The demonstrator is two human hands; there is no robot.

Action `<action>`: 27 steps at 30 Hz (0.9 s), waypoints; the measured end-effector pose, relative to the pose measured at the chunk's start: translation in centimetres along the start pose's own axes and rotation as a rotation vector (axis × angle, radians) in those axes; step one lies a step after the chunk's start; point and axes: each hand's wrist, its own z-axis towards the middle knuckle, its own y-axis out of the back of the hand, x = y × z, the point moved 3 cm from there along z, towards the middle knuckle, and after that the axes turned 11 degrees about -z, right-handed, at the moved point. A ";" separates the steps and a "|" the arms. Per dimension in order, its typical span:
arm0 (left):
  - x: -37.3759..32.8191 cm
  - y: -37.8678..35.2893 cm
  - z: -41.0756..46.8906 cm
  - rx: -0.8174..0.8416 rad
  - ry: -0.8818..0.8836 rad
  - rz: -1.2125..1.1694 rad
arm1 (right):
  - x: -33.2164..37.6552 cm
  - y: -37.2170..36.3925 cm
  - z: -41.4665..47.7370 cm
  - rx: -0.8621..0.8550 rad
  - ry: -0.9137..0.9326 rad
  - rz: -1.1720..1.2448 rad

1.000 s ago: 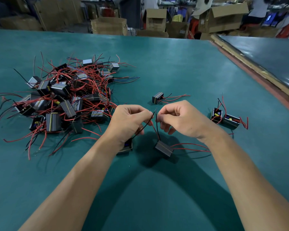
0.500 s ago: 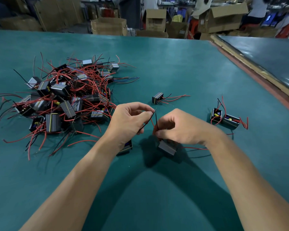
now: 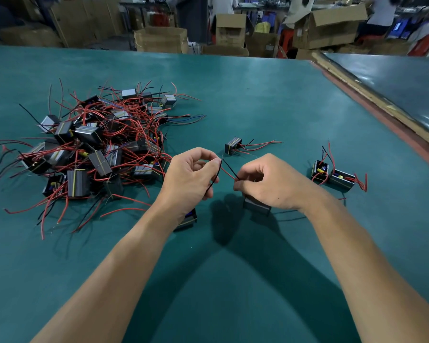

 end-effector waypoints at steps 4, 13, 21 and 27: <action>0.0 0.1 0.0 -0.018 -0.015 0.014 | -0.2 0.2 0.1 -0.043 -0.032 0.013; 0.4 0.6 -0.1 -0.076 -0.155 0.436 | -1.3 0.9 0.5 -0.155 -0.246 -0.010; 0.7 0.8 -0.3 -0.010 -0.190 0.719 | -3.4 3.3 -0.2 -0.438 -0.462 -0.190; 0.4 0.9 -0.3 -0.015 -0.208 0.685 | -5.9 6.5 -1.7 -0.558 -0.697 -0.155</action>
